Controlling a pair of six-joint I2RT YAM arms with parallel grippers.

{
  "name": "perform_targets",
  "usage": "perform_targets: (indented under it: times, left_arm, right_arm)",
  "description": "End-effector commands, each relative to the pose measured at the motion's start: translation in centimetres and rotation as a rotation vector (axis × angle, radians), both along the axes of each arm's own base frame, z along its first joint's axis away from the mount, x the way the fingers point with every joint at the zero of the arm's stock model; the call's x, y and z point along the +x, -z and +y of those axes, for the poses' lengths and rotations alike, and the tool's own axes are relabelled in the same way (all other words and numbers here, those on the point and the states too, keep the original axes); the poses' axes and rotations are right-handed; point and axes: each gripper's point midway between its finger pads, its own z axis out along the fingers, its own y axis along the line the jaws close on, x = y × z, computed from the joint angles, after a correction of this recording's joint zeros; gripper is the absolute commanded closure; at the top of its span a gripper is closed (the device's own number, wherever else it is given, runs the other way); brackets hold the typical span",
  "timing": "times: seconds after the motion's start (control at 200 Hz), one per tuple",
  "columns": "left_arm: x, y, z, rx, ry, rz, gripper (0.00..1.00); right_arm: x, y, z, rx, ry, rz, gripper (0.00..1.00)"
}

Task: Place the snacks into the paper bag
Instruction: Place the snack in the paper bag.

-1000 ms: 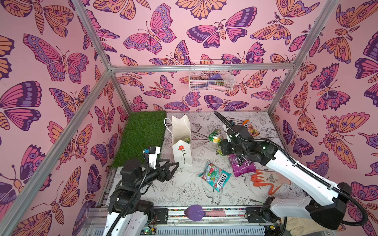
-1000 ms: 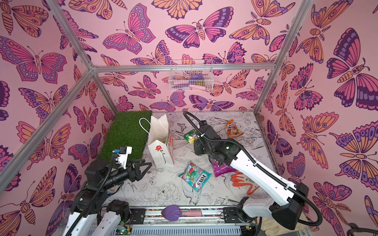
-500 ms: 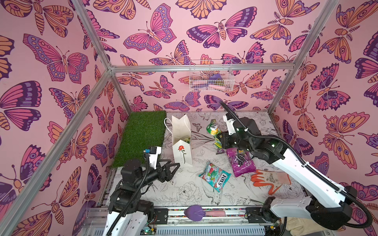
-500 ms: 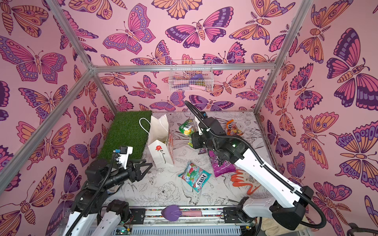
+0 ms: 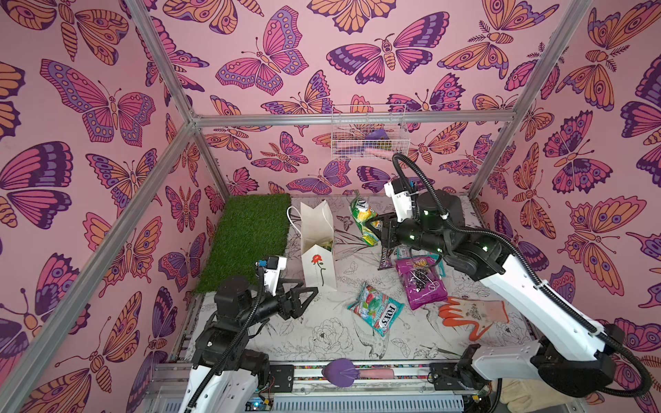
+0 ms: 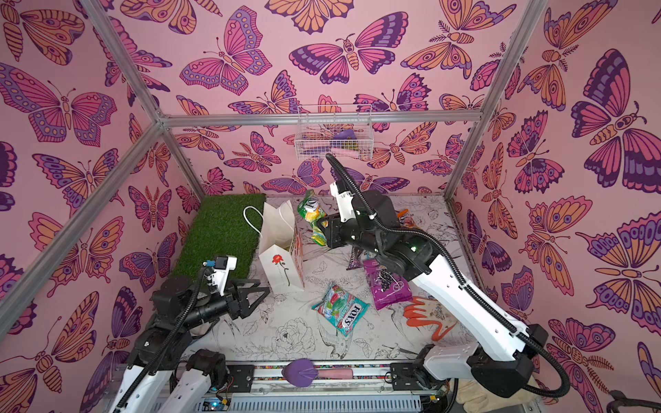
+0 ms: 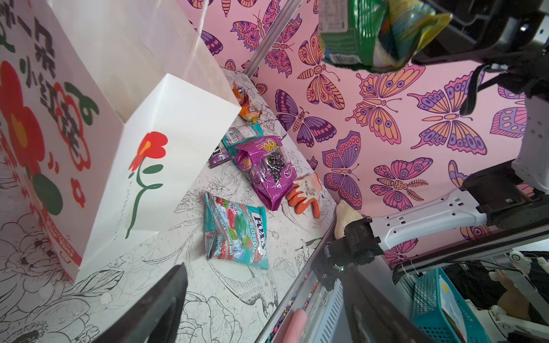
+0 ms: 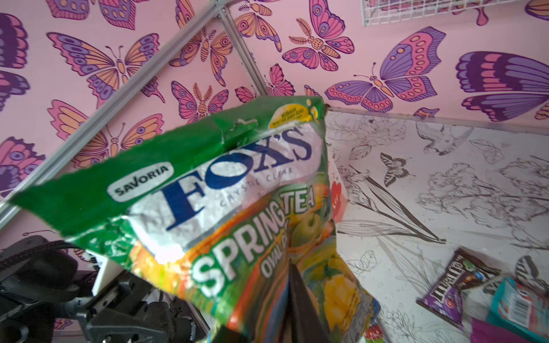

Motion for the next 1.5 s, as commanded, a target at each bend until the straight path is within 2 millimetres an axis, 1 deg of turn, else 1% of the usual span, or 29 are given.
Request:
perform_targets:
  times: [0.0,0.105,0.451,0.581,0.736,0.851,0.861,0.871,1.041,1.497]
  left_arm:
    - [-0.3,0.1,-0.7,-0.009,0.048,-0.008,0.16]
    - [-0.4,0.2,-0.8,-0.008,0.055,-0.006,0.16]
    - [-0.3,0.5,-0.9,-0.001,0.055,0.0,0.16]
    - [-0.3,0.5,-0.9,0.002,0.054,0.001,0.16]
    - [-0.2,0.7,-1.0,0.006,0.054,0.004,0.16]
    - [-0.3,0.7,-1.0,0.006,0.056,0.006,0.16]
    - [-0.2,0.7,-1.0,0.006,0.056,0.006,0.16]
    - [-0.3,0.7,-1.0,0.006,0.057,0.005,0.16]
    - [-0.3,0.8,-1.0,0.007,0.059,0.007,0.15]
    - [-0.3,0.7,-1.1,0.007,0.062,0.005,0.15]
  right_arm:
    - [0.0,-3.9,1.7,0.113,-0.067,-0.06,1.0]
    - [0.1,-4.8,2.9,0.143,-0.107,-0.062,1.0]
    - [0.9,-6.3,5.8,0.223,-0.183,-0.044,1.0]
    - [0.9,-6.7,6.9,0.263,-0.219,-0.024,1.0]
    - [1.1,-7.0,8.0,0.301,-0.243,-0.005,1.0]
    - [1.0,-7.6,8.2,0.321,-0.25,-0.006,1.0]
    - [1.6,-6.7,8.8,0.31,-0.249,0.01,1.0]
    - [1.8,-6.4,9.0,0.307,-0.248,0.017,1.0]
    - [1.9,-6.2,10.0,0.315,-0.263,0.028,1.0]
    - [2.5,-5.4,11.9,0.318,-0.278,0.054,1.0]
